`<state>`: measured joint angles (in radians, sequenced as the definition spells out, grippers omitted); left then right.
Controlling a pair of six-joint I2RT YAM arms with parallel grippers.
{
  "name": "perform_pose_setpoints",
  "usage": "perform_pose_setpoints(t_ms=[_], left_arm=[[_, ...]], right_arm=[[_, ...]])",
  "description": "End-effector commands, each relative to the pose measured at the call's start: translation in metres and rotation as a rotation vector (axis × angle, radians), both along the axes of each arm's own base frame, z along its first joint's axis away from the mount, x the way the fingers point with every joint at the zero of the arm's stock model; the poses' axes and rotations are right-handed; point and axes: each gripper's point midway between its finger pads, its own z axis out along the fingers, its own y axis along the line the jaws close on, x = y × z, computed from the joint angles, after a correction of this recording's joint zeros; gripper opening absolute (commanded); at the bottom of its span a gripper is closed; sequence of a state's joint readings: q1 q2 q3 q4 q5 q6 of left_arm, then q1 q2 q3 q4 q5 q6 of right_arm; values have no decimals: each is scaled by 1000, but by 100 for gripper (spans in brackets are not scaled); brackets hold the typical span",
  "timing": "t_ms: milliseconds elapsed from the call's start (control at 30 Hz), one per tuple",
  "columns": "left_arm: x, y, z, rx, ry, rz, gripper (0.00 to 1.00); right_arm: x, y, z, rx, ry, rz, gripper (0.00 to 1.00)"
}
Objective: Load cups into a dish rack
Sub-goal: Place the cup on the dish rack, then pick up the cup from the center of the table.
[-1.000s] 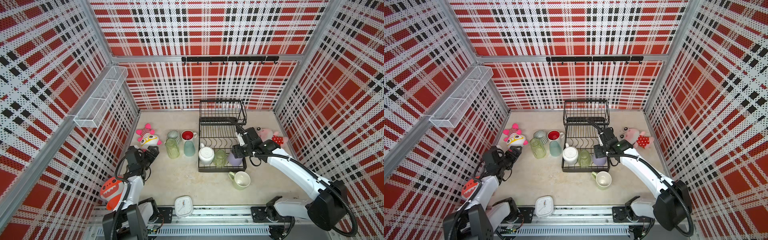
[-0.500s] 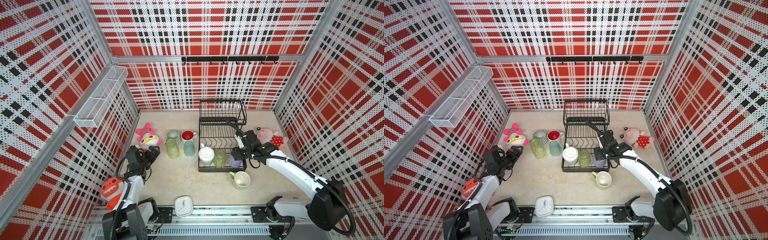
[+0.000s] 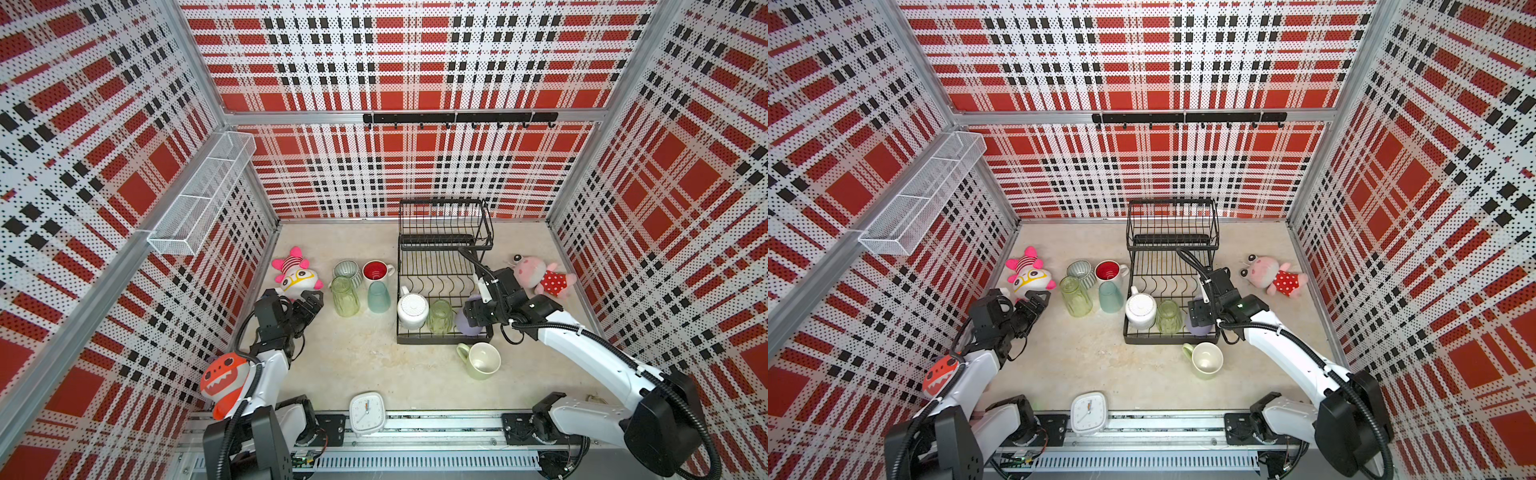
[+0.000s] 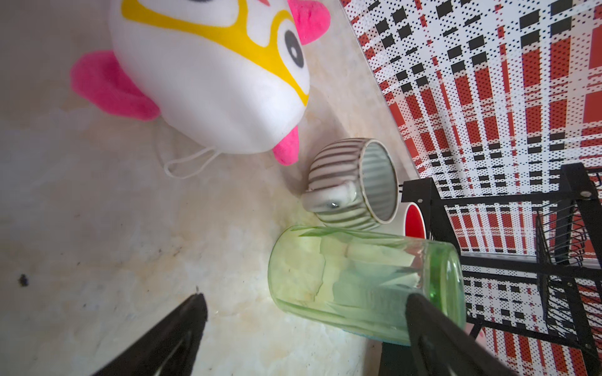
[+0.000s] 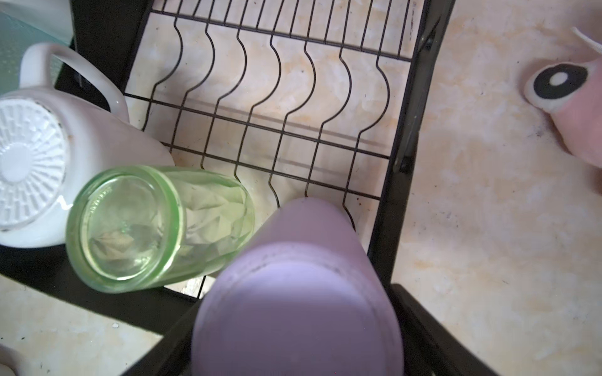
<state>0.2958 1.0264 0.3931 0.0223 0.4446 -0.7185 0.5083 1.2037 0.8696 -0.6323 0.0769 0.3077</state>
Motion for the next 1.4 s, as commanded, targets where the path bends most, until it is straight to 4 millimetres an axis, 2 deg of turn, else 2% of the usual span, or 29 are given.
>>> perform_pose_setpoints(t_ms=[0,100,267,467,533,600,733,800,900,967,1100,1233,1367], left_arm=[[1,-5,3,-3,-20,-21,98],[1,-4,3,0,-22,-17,98],[2,-8,6,-10,-35,-36,98],[2,-11,7,-34,-52,-52,98],[2,-11,7,-36,-52,-52,98],[2,-10,7,-40,-52,-49,98],[2,-10,8,-45,-55,-50,98],[2,-9,8,-45,-56,-48,98],[2,-8,7,-44,-57,-43,98],[2,-7,7,-44,-55,-37,98],[1,-6,8,-42,-57,-34,98],[1,-4,8,-40,-58,-25,98],[0,3,9,-34,-53,-4,98]], right_arm=[[0,-7,16,-12,-25,-17,84],[1,-10,26,-26,-43,-25,88],[2,-8,43,-12,-82,1,100],[3,-7,67,8,-118,4,100],[8,-6,84,54,-148,-46,100],[3,9,105,139,-164,20,100],[3,21,142,245,-231,43,100],[6,32,153,297,-225,67,100],[12,61,160,366,-204,139,97],[17,82,161,350,-199,159,96],[23,138,156,293,-194,200,93],[20,192,155,231,-217,254,92],[22,233,134,200,-178,293,91]])
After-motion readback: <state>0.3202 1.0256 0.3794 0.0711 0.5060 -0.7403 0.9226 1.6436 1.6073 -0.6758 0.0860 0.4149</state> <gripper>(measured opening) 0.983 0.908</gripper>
